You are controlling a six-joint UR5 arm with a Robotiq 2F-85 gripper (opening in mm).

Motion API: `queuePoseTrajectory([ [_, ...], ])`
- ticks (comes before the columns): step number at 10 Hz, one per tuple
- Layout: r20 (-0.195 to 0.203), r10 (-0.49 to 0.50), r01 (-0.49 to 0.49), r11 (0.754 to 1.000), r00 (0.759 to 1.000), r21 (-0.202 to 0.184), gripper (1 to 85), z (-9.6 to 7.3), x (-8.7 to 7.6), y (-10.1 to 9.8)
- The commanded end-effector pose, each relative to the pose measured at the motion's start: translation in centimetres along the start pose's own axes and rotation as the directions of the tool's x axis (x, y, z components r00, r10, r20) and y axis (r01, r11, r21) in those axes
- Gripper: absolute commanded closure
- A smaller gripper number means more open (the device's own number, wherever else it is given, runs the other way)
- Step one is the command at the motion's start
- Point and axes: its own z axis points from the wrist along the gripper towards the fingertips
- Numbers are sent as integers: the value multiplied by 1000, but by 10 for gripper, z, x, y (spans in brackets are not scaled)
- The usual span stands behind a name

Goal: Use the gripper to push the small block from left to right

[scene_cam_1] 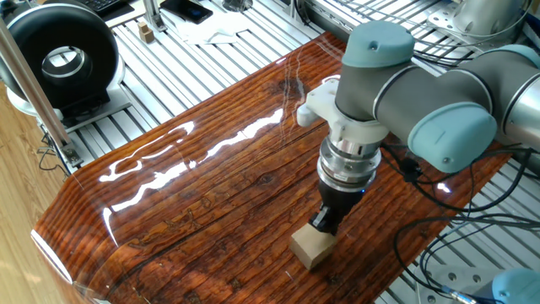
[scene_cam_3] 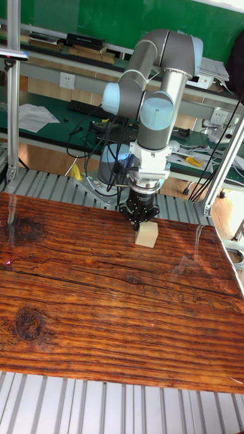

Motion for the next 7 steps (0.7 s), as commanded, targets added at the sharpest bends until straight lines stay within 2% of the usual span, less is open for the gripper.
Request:
queuePoseTrajectory([
  [1,2,25,-25,999,1000,-47,847,-1,-3,16],
  [7,5,46,-45,997,999,-62,847,2,-3,29],
])
